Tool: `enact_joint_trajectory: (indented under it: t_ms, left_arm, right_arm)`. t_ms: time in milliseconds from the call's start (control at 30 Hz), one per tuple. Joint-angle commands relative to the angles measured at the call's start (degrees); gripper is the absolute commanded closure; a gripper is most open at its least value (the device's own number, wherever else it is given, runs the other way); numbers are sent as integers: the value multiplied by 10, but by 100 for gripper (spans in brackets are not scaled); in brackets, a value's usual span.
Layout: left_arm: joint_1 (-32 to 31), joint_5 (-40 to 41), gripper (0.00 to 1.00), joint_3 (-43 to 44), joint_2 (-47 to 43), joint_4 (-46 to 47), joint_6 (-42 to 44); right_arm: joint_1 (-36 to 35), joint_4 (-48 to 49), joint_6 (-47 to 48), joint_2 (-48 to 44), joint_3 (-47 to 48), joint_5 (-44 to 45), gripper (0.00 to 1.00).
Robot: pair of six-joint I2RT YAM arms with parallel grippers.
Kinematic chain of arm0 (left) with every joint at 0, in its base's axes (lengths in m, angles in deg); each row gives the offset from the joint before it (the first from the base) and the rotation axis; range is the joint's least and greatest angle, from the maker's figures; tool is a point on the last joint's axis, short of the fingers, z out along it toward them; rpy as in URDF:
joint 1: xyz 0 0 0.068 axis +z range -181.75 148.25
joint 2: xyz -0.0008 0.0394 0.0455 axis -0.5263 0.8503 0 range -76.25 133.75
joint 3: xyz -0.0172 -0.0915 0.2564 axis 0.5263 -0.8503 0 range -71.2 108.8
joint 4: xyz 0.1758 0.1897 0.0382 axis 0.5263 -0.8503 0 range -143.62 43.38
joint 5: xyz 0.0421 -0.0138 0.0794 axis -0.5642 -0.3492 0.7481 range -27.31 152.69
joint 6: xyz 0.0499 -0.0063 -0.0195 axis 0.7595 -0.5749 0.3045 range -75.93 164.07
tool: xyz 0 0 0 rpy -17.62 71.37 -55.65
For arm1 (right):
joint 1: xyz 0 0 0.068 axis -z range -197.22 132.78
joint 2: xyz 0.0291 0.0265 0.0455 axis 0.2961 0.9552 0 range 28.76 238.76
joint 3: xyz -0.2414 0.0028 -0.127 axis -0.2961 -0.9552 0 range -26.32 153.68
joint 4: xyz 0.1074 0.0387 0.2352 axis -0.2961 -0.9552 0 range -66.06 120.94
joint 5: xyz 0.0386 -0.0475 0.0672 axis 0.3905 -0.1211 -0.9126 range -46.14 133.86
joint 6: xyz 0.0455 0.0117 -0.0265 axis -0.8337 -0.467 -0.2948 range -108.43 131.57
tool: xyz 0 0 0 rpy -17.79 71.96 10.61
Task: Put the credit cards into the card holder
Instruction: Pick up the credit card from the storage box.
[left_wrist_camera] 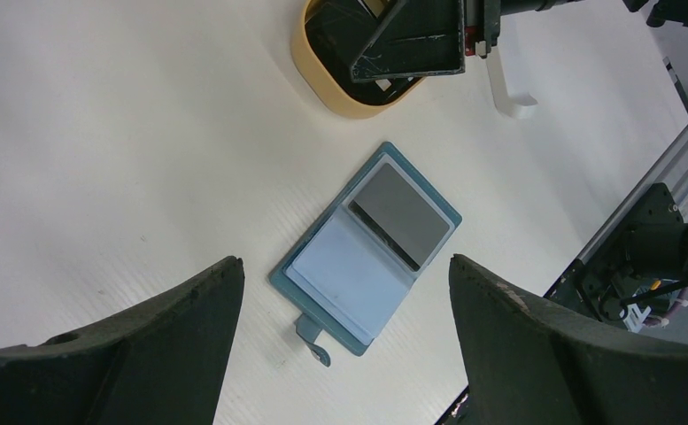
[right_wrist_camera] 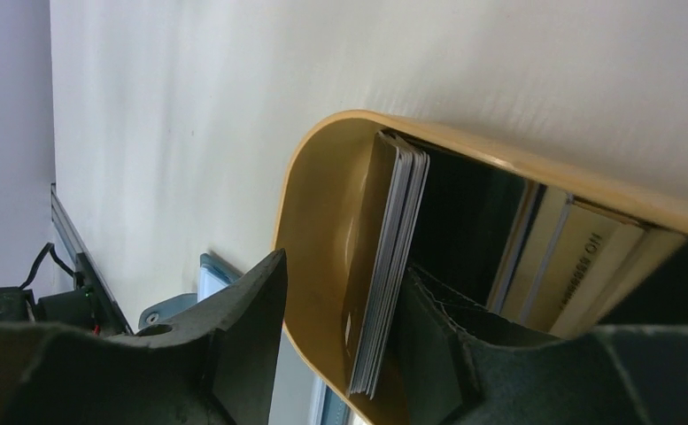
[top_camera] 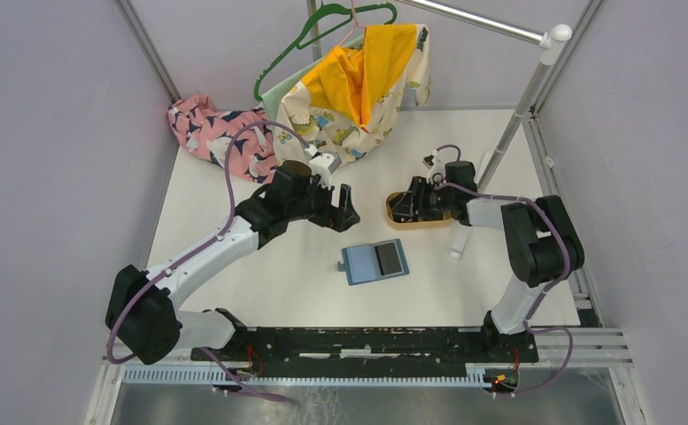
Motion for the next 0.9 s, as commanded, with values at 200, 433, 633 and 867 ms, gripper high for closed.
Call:
enact_joint_trajectory:
  t_ms: [200,433,633,867]
  left_arm:
    - [2,-11,9,22,4,6,25]
    - [2,-7,9,23,3,4,26]
    - [2,-6,9,23,3,3,26]
    - [2,-6,9,23,3,3,26]
  right_arm:
    - [-12,-37,22,35,54,-7,48]
    - [-1,-51,21,30,61,-14,49]
    - [22,-28,-10,23,53,-60,55]
    - [27,-14,-25,23,49,-85,60]
